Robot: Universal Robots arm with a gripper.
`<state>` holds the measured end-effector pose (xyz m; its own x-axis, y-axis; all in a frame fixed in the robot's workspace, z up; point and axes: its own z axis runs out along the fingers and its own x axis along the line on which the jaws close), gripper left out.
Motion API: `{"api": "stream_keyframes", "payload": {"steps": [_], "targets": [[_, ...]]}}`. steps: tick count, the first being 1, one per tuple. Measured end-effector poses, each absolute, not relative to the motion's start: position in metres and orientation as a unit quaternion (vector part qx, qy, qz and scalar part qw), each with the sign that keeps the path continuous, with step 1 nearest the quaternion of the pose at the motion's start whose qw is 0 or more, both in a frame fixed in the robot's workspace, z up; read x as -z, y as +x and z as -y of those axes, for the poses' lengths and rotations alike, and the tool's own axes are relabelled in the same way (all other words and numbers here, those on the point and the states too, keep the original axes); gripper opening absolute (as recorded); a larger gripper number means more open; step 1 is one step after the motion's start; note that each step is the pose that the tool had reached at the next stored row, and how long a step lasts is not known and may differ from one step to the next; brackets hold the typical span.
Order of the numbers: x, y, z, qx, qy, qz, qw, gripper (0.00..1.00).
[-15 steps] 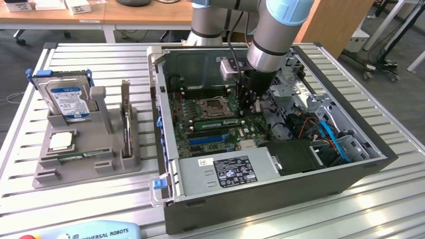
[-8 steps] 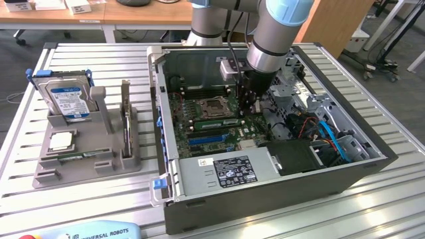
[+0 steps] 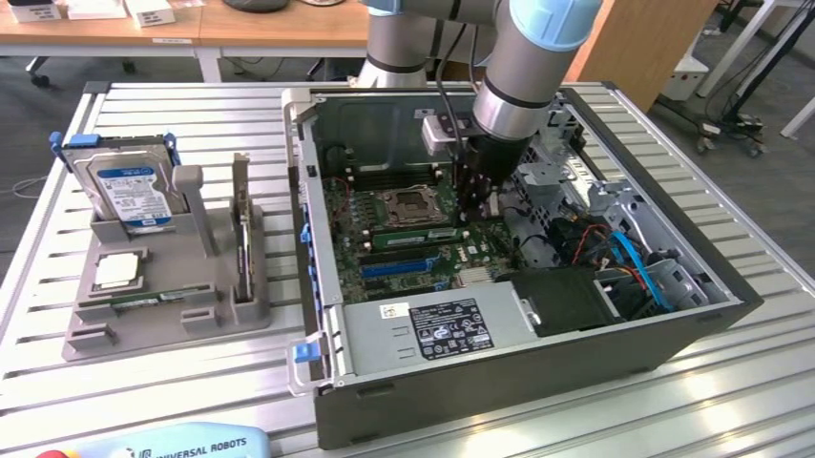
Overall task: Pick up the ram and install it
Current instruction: 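Press down the ram until it locks into place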
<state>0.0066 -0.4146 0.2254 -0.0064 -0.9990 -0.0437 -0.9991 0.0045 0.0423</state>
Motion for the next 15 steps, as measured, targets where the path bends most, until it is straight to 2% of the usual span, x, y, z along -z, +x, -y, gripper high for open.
{"api": "stream_keyframes", "payload": {"steps": [15], "targets": [[-0.2247,0.0066,0.4146,-0.03,-0.705,-0.709,0.001,0.1]]}}
